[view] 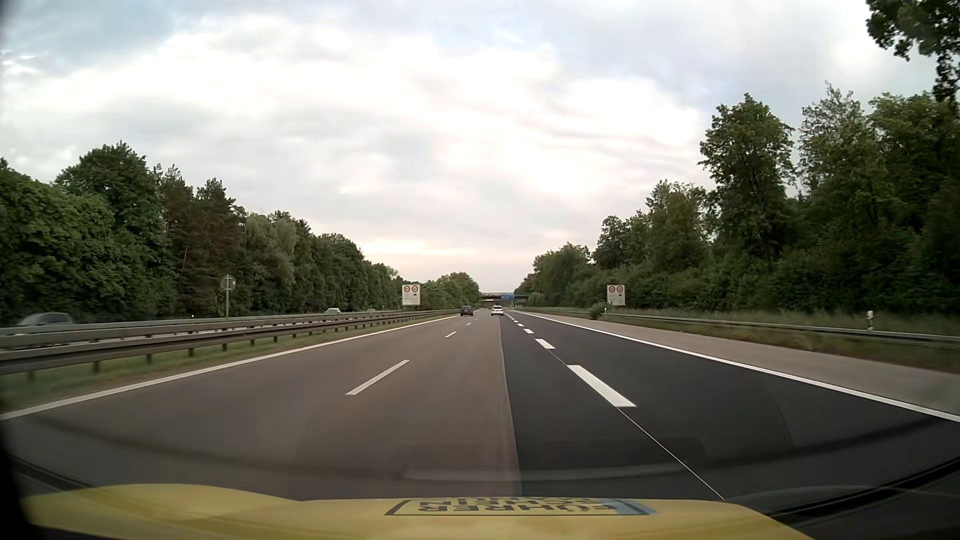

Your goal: Follow the waypoints while adhering to traffic rules and regulations

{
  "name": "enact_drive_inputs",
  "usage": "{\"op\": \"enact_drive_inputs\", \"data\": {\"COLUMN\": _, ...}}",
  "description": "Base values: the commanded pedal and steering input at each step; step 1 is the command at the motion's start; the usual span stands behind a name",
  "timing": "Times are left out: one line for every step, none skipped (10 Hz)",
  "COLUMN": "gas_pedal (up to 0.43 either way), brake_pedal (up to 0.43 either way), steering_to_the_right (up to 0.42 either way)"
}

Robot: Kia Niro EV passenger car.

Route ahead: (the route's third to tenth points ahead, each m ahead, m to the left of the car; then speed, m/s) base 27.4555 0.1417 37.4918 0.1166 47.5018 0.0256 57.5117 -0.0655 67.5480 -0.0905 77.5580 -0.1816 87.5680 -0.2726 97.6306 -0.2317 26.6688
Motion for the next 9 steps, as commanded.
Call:
{"op": "enact_drive_inputs", "data": {"gas_pedal": 0.118, "brake_pedal": 0.0, "steering_to_the_right": -0.001}}
{"op": "enact_drive_inputs", "data": {"gas_pedal": 0.118, "brake_pedal": 0.0, "steering_to_the_right": -0.002}}
{"op": "enact_drive_inputs", "data": {"gas_pedal": 0.118, "brake_pedal": 0.0, "steering_to_the_right": -0.002}}
{"op": "enact_drive_inputs", "data": {"gas_pedal": 0.13, "brake_pedal": 0.0, "steering_to_the_right": -0.002}}
{"op": "enact_drive_inputs", "data": {"gas_pedal": 0.13, "brake_pedal": 0.0, "steering_to_the_right": -0.003}}
{"op": "enact_drive_inputs", "data": {"gas_pedal": 0.138, "brake_pedal": 0.0, "steering_to_the_right": -0.003}}
{"op": "enact_drive_inputs", "data": {"gas_pedal": 0.138, "brake_pedal": 0.0, "steering_to_the_right": -0.003}}
{"op": "enact_drive_inputs", "data": {"gas_pedal": 0.138, "brake_pedal": 0.0, "steering_to_the_right": 0.0}}
{"op": "enact_drive_inputs", "data": {"gas_pedal": 0.138, "brake_pedal": 0.0, "steering_to_the_right": 0.002}}
